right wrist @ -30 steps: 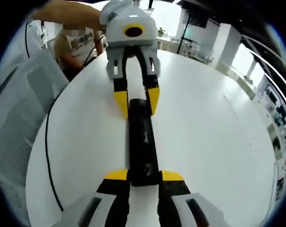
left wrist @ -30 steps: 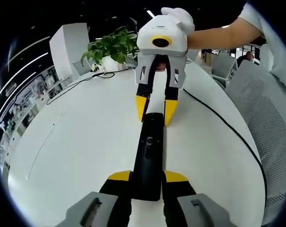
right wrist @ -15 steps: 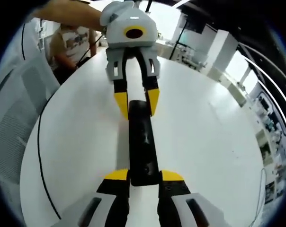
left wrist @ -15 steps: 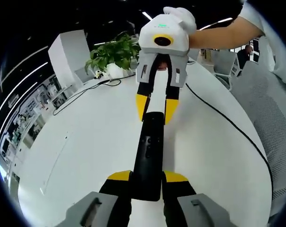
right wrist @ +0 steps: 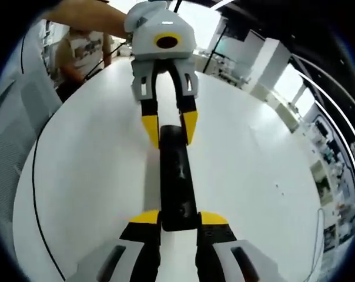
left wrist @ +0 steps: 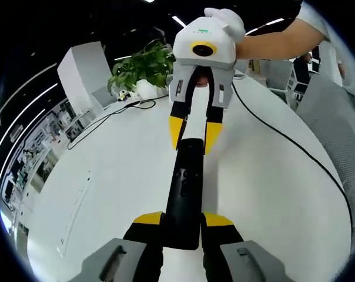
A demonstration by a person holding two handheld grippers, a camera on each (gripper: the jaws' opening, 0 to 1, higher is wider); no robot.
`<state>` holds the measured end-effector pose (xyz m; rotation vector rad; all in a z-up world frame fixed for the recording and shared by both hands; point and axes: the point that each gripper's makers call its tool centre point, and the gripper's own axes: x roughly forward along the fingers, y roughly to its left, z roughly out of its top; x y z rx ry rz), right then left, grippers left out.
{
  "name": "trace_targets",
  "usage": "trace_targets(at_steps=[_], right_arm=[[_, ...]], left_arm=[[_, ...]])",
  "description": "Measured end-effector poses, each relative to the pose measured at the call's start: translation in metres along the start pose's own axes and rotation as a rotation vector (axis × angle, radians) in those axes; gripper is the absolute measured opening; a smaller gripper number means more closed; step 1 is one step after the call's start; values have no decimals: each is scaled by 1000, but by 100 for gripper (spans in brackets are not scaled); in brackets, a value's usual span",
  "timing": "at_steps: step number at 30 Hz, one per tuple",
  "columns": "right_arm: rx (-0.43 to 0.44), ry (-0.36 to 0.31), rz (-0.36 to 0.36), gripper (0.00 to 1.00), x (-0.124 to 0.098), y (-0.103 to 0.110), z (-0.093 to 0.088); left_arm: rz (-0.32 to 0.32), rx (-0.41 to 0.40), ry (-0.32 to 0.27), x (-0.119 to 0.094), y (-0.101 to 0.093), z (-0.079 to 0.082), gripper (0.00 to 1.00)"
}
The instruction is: Press the specified remote control buttons in sequence, fully releasing each button before pressing the next.
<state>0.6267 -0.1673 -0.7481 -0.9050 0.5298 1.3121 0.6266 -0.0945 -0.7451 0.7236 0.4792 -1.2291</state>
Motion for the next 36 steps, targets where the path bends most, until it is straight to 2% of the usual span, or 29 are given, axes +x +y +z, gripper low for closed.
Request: trace_targets(at_steps=[6,17,24,36], right_arm=[[11,0,-19,19,11,-18,-8],[32,-1,-30,19,28,-53,-26],[37,-5,-28,19,27,-57,-29],[48,-12,-23,19,31,-61,-29]], left_arm=[[-5,26,25,11,21,-5,23],[-18,51,58,28,49,-11,23],[-27,46,67,34,57,-13,23],[-46,45,92,38,57,-14,23]])
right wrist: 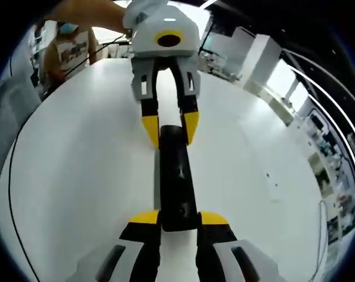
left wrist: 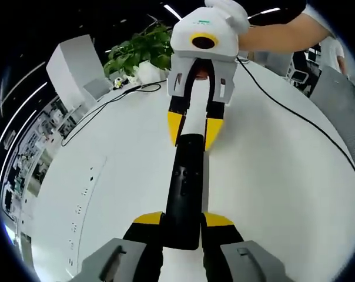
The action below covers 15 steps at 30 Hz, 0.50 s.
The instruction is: Press the specified remote control buttons in sequence, fully releasing each button before pressing the next.
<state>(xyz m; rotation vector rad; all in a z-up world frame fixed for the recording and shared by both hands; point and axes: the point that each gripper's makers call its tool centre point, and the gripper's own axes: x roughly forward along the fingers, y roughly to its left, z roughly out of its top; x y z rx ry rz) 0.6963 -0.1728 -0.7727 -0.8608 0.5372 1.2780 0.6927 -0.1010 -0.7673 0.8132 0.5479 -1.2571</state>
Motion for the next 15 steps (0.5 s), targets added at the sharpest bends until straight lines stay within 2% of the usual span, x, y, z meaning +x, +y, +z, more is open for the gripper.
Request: trace_targets(at_steps=[8,15], right_arm=[[1,0,12,19,3,2,2],[16,-6,16,20,4,3,3]], left_arm=[[-12,-12,17,1,-1,-4,23],[-16,-24,9,-1,-1,-2,24]])
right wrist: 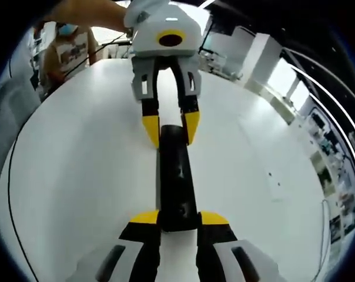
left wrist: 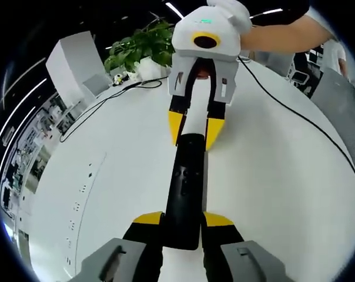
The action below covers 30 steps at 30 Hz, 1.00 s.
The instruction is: Press the specified remote control buttons in sequence, fully releasing each button before pressing the next.
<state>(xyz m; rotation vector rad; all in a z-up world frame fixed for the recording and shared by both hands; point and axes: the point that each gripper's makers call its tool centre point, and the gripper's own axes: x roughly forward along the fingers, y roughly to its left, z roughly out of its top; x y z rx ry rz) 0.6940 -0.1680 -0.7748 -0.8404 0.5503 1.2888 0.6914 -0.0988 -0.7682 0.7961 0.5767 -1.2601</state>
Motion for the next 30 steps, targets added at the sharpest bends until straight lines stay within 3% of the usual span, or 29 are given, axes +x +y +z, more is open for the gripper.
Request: trace_targets(at_steps=[12,19,24,30], right_arm=[[31,-16,24,20,1,-1,-1],[-36,-37,24,20,4,-2,1],[-38,-42,24,20,4,-2,1],[-27,-75,34,30,3,1,5]], left_arm=[[-20,-37,-20,-1,3,-4,24],[-17,-64,-34,-2,2,-4,24],[-16,-91,-46,-1,1,-4,25],[-16,-109,-65,-1,1,-4,27]])
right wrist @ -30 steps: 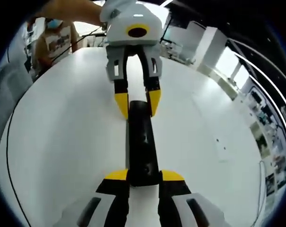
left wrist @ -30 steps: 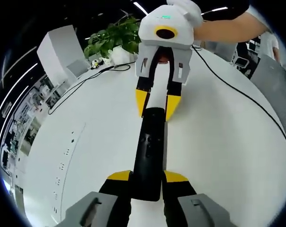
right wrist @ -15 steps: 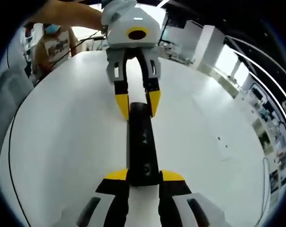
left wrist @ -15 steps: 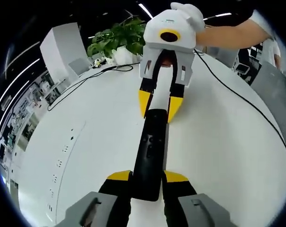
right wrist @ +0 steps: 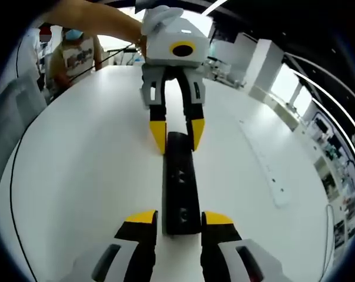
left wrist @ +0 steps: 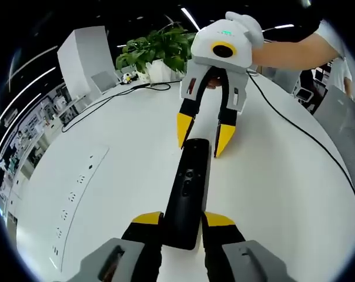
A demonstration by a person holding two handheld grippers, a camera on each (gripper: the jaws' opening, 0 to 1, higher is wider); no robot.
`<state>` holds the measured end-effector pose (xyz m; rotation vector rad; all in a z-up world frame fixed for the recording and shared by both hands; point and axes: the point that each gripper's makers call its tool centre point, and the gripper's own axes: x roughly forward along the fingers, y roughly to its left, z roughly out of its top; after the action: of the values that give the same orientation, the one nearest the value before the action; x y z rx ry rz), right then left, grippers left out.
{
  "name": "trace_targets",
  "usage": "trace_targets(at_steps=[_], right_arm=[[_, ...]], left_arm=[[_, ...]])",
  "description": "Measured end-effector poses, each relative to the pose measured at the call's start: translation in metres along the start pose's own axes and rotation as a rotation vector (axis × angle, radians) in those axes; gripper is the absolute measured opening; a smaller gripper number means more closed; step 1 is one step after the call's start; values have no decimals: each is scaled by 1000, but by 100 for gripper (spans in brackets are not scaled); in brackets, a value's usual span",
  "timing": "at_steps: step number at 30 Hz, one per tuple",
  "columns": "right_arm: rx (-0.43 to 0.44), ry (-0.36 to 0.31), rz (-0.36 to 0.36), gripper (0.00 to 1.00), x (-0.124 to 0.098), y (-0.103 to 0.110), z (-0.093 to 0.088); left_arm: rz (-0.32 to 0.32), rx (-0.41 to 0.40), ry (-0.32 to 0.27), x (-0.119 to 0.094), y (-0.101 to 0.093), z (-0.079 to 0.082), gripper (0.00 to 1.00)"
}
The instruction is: Press the specified remote control buttons in sequence, fully releasing each button before pressing the next.
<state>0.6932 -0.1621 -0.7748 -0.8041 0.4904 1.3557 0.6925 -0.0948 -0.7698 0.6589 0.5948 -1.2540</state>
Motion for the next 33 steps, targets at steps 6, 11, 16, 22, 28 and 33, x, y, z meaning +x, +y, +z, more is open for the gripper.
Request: trace_targets(at_steps=[6,11,16,22,28,33], right_arm=[[18,-34,-29,32,-7,-2,6],[78,-95,-72,39,-13,-2,12],[177,-115,-152,67,-20,-5,10],[234,-171,-242,83,-27,-4,13],[361,-278,-406,90,-43,-13,22],[520,-345,-609,98,-64,-21,15]], left_arm=[[23,-7,-31,0,0,0,33],[53,-34,-94,-3,1,7,42],[159,-74,-227,-12,15,21,61],[260,-146,-300,-20,22,21,70],[465,-303,-389,-35,31,16,78],[620,-394,-437,-50,26,7,81]])
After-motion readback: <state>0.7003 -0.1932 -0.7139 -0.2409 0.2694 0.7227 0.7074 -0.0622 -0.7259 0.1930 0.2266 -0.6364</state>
